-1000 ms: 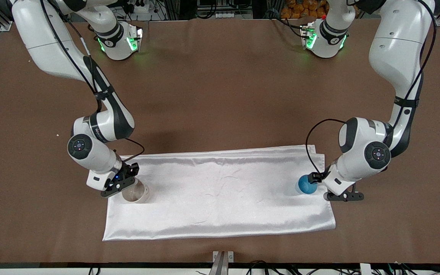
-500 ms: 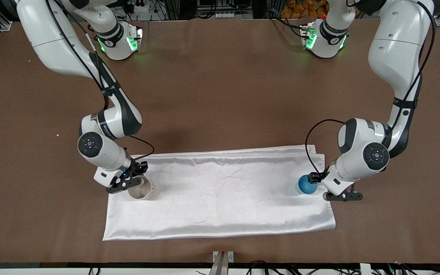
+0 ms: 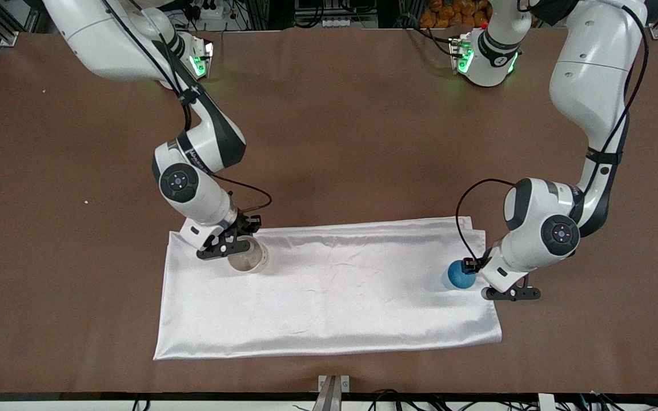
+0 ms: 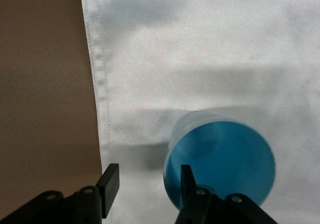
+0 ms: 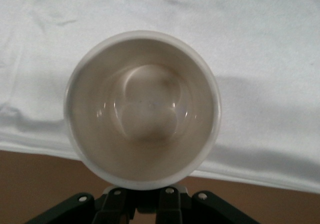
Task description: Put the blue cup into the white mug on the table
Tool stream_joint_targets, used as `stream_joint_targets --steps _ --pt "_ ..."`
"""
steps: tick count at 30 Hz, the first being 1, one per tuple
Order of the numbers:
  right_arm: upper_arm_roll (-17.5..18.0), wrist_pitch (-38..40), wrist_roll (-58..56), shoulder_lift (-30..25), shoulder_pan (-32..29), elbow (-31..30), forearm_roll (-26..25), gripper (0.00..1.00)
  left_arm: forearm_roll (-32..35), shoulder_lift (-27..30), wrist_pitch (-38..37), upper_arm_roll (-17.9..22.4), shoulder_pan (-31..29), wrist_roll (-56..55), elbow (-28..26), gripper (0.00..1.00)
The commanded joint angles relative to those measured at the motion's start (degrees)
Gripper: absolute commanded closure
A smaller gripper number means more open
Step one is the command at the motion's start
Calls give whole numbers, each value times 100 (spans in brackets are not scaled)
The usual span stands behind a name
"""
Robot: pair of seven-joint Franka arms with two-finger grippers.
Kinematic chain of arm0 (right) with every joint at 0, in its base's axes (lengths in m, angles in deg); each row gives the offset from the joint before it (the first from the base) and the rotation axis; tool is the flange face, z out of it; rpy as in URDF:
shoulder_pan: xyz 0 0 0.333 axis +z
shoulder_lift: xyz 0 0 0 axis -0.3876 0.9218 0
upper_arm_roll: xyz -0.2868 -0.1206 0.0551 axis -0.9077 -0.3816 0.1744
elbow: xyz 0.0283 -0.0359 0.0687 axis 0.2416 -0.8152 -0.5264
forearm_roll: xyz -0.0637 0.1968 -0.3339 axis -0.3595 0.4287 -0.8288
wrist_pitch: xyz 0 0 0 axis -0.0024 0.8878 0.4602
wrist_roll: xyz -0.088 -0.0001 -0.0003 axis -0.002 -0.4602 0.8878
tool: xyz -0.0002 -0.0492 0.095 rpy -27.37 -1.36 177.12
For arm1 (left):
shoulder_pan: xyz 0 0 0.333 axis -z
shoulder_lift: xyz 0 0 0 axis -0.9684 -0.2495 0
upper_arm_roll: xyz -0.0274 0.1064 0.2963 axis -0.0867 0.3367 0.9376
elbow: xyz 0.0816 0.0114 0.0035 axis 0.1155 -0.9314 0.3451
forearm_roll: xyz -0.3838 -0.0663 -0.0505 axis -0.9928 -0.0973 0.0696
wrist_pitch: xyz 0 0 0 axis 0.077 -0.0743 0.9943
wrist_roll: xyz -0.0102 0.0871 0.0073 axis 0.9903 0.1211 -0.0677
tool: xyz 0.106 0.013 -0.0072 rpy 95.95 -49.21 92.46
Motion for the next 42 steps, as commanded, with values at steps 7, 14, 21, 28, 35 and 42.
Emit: stream_joint_targets --steps 7,14,21,28,35,42 --pt "885 -94 1758 -808 -34 -981 12 100 -20 -47 97 23 38 -76 75 56" --pt "1018 -603 2550 -957 291 -1446 3 100 -20 -47 115 23 38 -76 75 77" --pt "1009 -1167 3235 -931 651 -1798 -67 100 -20 -47 115 23 38 -76 75 87" --pt "974 -1167 3588 -922 906 -1895 -181 100 -20 -47 115 23 38 -76 75 100" --pt "974 -1167 3992 -756 907 -1878 -752 100 -29 -38 115 23 21 -76 75 100" --pt "886 -1211 4107 -597 915 -1763 -1095 100 -64 -12 115 23 21 -85 66 100"
